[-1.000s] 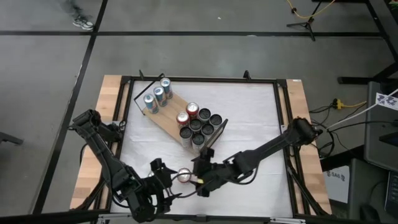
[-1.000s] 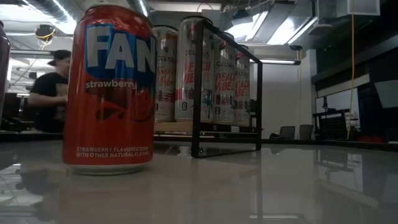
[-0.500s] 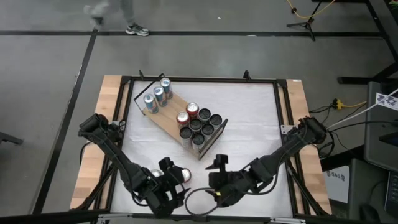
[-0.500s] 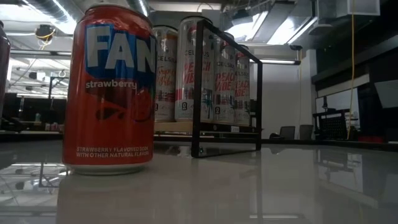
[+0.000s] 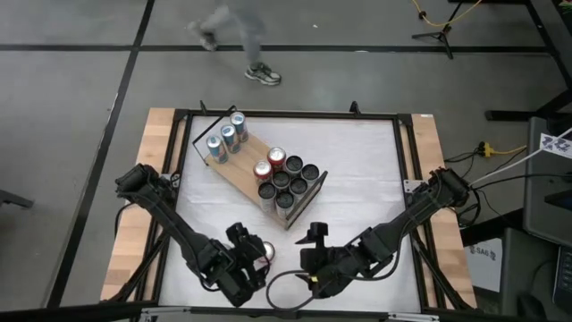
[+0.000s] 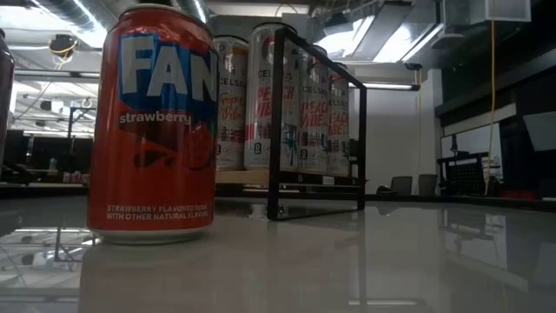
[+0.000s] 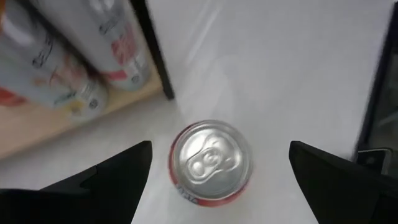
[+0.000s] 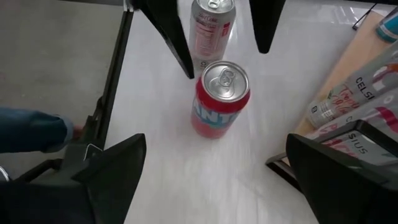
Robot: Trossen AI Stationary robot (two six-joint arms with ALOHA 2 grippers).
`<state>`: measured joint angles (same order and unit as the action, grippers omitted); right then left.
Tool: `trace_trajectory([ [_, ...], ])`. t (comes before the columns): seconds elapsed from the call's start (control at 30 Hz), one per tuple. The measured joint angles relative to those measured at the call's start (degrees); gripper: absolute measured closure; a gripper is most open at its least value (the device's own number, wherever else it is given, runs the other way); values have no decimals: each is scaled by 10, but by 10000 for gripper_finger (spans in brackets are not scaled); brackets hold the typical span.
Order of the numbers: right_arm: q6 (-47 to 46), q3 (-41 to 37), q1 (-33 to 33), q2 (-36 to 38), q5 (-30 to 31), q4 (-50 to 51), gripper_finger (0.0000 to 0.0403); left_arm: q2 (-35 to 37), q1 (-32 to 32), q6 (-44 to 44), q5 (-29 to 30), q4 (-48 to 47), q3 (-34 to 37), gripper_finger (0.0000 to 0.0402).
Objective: Place canned beverage on shelf
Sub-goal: Put the red soda can on the shelf aligned with the other red soda cans
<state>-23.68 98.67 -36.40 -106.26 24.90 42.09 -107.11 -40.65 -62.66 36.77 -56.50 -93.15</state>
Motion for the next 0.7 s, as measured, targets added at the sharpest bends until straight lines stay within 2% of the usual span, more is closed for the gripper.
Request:
trace_trajectory([
  [0.2,0,0,0,0,0,0,22,0,0,-46,-8,7,39,29],
  [0.7,0,0,0,-1,0,0,22,0,8,-47,-13,113,131,29],
])
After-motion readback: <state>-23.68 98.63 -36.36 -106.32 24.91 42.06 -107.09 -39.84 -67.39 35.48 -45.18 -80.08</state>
